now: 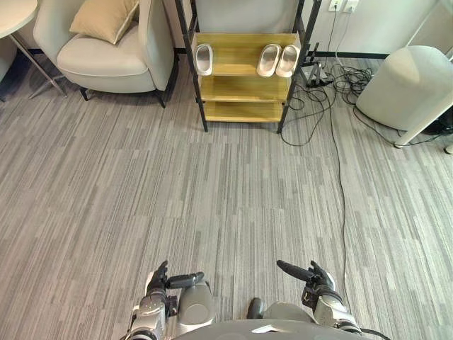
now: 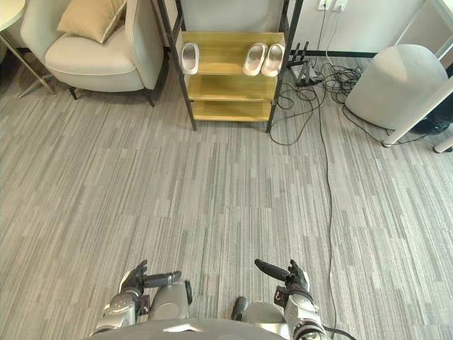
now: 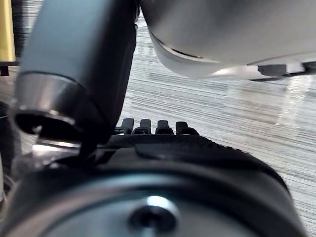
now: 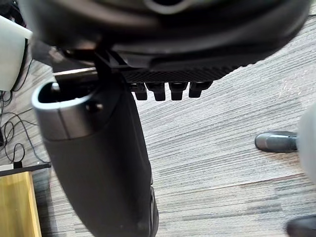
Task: Organize the slippers on the shoe rack
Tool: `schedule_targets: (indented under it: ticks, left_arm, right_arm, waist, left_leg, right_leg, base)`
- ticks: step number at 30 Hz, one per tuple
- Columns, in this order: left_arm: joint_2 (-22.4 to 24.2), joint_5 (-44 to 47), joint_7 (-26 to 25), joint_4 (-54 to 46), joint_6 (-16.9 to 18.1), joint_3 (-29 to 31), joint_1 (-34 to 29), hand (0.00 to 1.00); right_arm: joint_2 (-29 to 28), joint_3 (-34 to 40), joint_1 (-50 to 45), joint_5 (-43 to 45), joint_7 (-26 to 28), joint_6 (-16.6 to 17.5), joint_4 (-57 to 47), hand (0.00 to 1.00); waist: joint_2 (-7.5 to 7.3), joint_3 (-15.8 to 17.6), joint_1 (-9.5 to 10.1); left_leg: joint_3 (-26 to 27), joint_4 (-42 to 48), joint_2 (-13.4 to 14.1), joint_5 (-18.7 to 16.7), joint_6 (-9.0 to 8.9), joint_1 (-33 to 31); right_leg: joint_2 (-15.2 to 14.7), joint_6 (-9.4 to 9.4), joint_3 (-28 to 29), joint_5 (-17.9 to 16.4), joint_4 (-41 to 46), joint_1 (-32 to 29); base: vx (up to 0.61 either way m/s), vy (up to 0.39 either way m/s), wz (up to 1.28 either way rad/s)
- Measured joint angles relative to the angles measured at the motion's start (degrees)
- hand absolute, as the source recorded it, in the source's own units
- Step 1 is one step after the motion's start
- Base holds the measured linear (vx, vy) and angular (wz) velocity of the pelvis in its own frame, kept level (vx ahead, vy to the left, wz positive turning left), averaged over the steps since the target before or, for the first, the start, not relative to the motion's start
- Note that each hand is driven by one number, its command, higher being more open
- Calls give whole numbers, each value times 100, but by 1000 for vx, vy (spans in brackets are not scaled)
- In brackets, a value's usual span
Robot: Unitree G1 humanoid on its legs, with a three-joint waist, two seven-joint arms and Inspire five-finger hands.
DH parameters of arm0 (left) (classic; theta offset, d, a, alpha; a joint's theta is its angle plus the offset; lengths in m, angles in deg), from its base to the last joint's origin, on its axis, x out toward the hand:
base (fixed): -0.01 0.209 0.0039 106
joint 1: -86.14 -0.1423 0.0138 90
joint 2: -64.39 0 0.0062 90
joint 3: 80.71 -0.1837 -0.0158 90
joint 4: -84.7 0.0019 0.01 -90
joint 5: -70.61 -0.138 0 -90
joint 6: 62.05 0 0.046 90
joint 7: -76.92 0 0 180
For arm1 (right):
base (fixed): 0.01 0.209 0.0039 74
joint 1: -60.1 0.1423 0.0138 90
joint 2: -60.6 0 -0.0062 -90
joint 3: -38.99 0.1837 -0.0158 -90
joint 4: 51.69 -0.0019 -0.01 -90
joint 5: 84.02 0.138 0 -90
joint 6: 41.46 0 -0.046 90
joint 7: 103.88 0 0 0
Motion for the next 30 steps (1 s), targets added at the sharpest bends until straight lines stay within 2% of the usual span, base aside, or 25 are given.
schedule_targets:
  ticks: [1, 2, 3, 4, 5, 7, 8, 9, 10, 11, 12, 13, 15, 17, 18, 19, 20, 21, 22, 24, 25, 26, 27, 28, 30]
  left_arm:
    - [18, -3, -3, -7, 23, -53, -24, 100]
    - [131, 0, -5, 39, 53, -103, -92, 100]
    - [13, -1, 10, 86, 62, -77, 18, 100]
    - [13, -6, 9, 99, 62, -76, 66, 100]
    - [-15, 11, 29, 107, 55, -53, 115, 100]
    - [-19, 37, 16, 201, 43, -12, 65, 100]
    - [-63, 108, 20, 248, 13, -19, -35, 100]
    - [-90, 118, 21, 280, -1, -40, -87, 100]
    - [-144, 147, 19, 378, -50, -91, -118, 100]
    - [-151, 147, 18, 404, -82, -105, -120, 100]
    - [-153, 146, 13, 433, -111, -119, -147, 100]
    - [-152, 146, 4, 438, -127, -126, -172, 100]
    - [-153, 147, 1, 438, -122, -193, -178, 100]
    - [-149, 143, 10, 437, -115, -232, -170, 100]
    - [-148, 141, 16, 442, -115, -254, -168, 100]
    - [-158, 138, 21, 454, -114, -266, -172, 100]
    - [-157, 136, 21, 461, -115, -266, -188, 100]
    - [-80, 103, 17, 552, -111, -256, -185, 100]
    - [13, 91, 9, 555, -101, -207, -213, 100]
    - [97, 87, 13, 553, -105, -194, -209, 100]
    - [136, 87, 26, 540, -107, 18, -175, 100]
    - [204, 91, 24, 486, -109, 171, -173, 100]
    - [224, 92, 23, 437, -108, 218, -188, 100]
    - [230, 95, 23, 312, -91, 235, -196, 100]
    - [205, 99, 27, 193, -64, 220, -174, 100]
  right_arm:
    - [49, -3, -22, -1, -4, 4, -1, 100]
    - [104, -43, -45, -1, -4, 6, 53, 100]
    - [19, -180, 21, -1, 0, -14, 125, 100]
    - [16, -226, 25, -2, 0, -10, 144, 100]
    - [-19, -221, 18, -3, 13, -43, 186, 100]
    - [-62, -222, 5, -4, 20, -49, 256, 100]
    - [-105, -227, 10, -9, 46, -47, 295, 100]
    - [-129, -231, 10, -11, 65, -29, 290, 100]
    - [-166, -232, 0, -18, 91, 2, 291, 100]
    - [-167, -232, -11, -18, 99, -5, 294, 100]
    - [-129, -231, -19, -56, 104, 30, 199, 100]
    - [-108, -235, -14, -67, 109, 48, 131, 100]
    - [-95, -248, 8, -75, 122, 89, 103, 100]
    - [-68, -357, 98, -76, 146, 118, 79, 100]
    - [-68, -378, 145, -76, 147, 113, 58, 100]
    - [-50, -403, 121, -73, 148, 116, 65, 100]
    - [-30, -421, 104, -95, 145, 107, 92, 100]
    - [91, -437, 46, -129, 148, 70, 188, 100]
    - [154, -404, 44, -131, 143, 42, 265, 100]
    - [177, -213, 24, -131, 144, 15, 274, 100]
    - [198, -91, -67, -127, 133, 5, 254, 100]
    - [214, -95, -165, -127, 131, -1, 194, 100]
    - [213, -102, -192, -126, 128, -3, 161, 100]
    - [190, -105, -267, -124, 123, 0, 89, 100]
    - [116, -103, -262, -110, 109, 0, 91, 100]
  waist:
    - [62, -34, 34]
    - [232, -123, 147]
    - [0, -114, 160]
    - [-43, -117, 151]
    - [-127, -135, 156]
    - [-165, -159, 232]
    - [-221, -192, 255]
    - [-235, -199, 236]
    - [-274, -219, 180]
    - [-280, -220, 163]
    - [-276, -222, 119]
    - [-269, -217, 86]
    - [-222, -201, 43]
    - [-182, -223, -14]
    - [-184, -228, -92]
    - [-209, -239, -104]
    - [-209, -254, -112]
    - [-87, -374, -92]
    - [44, -432, -82]
    - [126, -440, -102]
    - [189, -428, -120]
    - [229, -431, -104]
    - [219, -422, -79]
    - [218, -408, -43]
    - [136, -368, -34]
  left_leg:
    - [-5, -1149, -187, 438, -51, 17]
    - [-114, -1716, -210, 1522, 166, 86]
    - [-27, -1631, -420, 1326, 363, 79]
    - [-26, -1599, -482, 1271, 399, 47]
    - [22, -1301, -583, 1027, 547, 48]
    - [152, -1119, -577, 683, 648, 332]
    - [260, -1219, -574, 516, 659, 625]
    - [299, -1292, -574, 419, 656, 806]
    - [326, -1436, -593, 226, 685, 1193]
    - [332, -1486, -605, 173, 682, 1342]
    - [366, -1642, -611, 104, 683, 1698]
    - [363, -1883, -603, 92, 684, 2090]
    - [344, -2256, -509, 97, 675, 2571]
    - [271, -2550, -350, 79, 594, 2898]
    - [185, -2711, -289, 49, 422, 3057]
    - [117, -2839, -281, -24, 280, 3216]
    - [46, -2859, -277, -78, 193, 3298]
    - [-133, -2872, -108, -181, 66, 3444]
    - [-273, -2691, 31, -180, 63, 3404]
    - [-466, -2207, 147, -165, 39, 3270]
    - [-704, -905, 324, 22, -125, 2779]
    - [-778, 174, 476, 395, -120, 2318]
    - [-761, 600, 578, 422, -117, 2142]
    - [-579, 1528, 785, 330, -100, 1720]
    - [-343, 1902, 801, 157, -71, 1307]
  right_leg:
    - [-35, 125, 120, -156, 0, 94]
    - [15, 293, 374, -381, 4, 192]
    - [-219, 326, 494, -471, -39, 236]
    - [-267, 334, 545, -465, -33, 226]
    - [-412, 433, 764, -401, 186, 215]
    - [-511, 471, 1024, -391, 1004, 74]
    - [-599, 736, 1186, -295, 1925, -216]
    - [-650, 1201, 1247, -112, 2614, -494]
    - [-819, 1762, 1262, 160, 4168, -1190]
    - [-886, 1635, 1140, 78, 4574, -1389]
    - [-1068, 1219, 764, -163, 5049, -1721]
    - [-1183, 914, 386, -352, 5065, -1959]
    - [-1130, 603, -48, -562, 4437, -2322]
    - [-869, 647, -131, -510, 3086, -2762]
    - [-734, 731, -27, -212, 2152, -2909]
    - [-644, 759, 148, 453, 1427, -2936]
    - [-607, 769, 220, 836, 1396, -2889]
    - [-468, 449, 251, 916, 1685, -2870]
    - [-412, 347, 115, 574, 1914, -2861]
    - [-369, 275, -38, 354, 2011, -2736]
    - [-302, 216, -226, 117, 1938, -2375]
    - [-222, 189, -340, 21, 1760, -2050]
    - [-183, 166, -363, -13, 1673, -1913]
    - [-78, 135, -397, -62, 1424, -1521]
    - [-68, 149, -405, -91, 1092, -1088]
  base:
    - [401, 181, -68]
    - [516, 198, -59]
    - [509, 178, -35]
    - [552, 176, 14]
    - [344, 119, 10]
    - [409, 139, -23]
    - [550, 174, -42]
    - [467, 126, -41]
    - [389, 102, -21]
    - [311, 44, -17]
    - [388, 7, -5]
    - [388, 7, -3]
    - [351, -61, 6]
    - [495, -156, 22]
    - [552, -209, 42]
    - [490, -204, 41]
    - [520, -247, 46]
    - [537, -273, 42]
    - [653, -339, 45]
    - [522, -282, 40]
    - [449, -253, 53]
    - [342, -194, 51]
    - [387, -186, 28]
    - [358, -127, 15]
    - [399, -101, 8]
